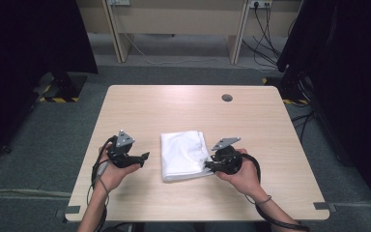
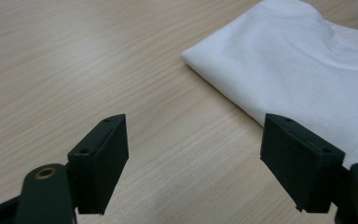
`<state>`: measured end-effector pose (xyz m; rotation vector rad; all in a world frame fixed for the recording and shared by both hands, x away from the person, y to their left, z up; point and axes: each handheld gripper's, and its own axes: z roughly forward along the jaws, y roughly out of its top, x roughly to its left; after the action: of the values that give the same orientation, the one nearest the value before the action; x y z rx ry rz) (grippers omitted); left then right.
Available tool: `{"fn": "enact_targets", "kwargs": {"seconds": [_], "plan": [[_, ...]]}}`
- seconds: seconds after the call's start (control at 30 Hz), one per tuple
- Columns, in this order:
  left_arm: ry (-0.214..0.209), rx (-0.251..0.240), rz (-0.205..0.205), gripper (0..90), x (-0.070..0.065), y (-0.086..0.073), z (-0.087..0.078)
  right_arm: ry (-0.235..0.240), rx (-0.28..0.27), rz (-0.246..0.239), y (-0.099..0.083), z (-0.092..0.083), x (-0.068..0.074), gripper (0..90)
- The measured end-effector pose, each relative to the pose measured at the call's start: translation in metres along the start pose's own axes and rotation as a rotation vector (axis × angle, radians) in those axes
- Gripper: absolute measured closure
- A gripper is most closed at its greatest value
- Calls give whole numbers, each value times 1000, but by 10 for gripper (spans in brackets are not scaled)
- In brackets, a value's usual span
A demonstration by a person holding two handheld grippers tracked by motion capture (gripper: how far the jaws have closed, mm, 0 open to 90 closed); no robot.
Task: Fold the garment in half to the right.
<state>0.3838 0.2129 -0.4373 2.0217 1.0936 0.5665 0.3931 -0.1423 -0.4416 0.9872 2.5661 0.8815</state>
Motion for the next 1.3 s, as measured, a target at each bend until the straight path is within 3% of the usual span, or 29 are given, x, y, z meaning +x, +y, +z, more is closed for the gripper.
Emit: {"fn": "enact_targets", "kwargs": {"seconds": [0.13, 0.3, 0.43, 0.6, 0.77, 1.03, 1.1, 1.13, 1.23, 1.27, 1.3], "plan": [[1, -4, 9, 230, -2, 0, -1, -17, -2, 19, -5, -9, -7, 622], [-13, -4, 27, 230, -10, 6, 3, -11, -92, 20, 8, -24, -7, 570], [-21, -3, 39, 230, -16, 9, 8, -1, -61, -7, 19, -5, -3, 550], [-38, 13, 60, 230, -23, 7, 13, -16, 16, -2, 7, 18, -4, 573], [-45, 6, 68, 228, -32, 8, 16, -8, -5, 25, -5, 15, -3, 595], [-89, 6, 105, 226, -66, 19, 33, 3, -29, 51, -11, 15, -1, 597], [-86, 21, 118, 226, -72, 20, 39, 5, -30, 52, -11, 15, -2, 594], [-68, 56, 135, 227, -79, 17, 49, 5, -30, 49, -11, 15, -1, 593], [-68, 56, 135, 242, -79, 17, 49, 6, -33, 47, -13, 14, -1, 575], [-48, 88, 152, 242, -80, 14, 53, 6, -33, 47, -13, 14, -1, 575], [-48, 88, 152, 247, -80, 14, 53, 6, -33, 47, -13, 14, -1, 575]]}}
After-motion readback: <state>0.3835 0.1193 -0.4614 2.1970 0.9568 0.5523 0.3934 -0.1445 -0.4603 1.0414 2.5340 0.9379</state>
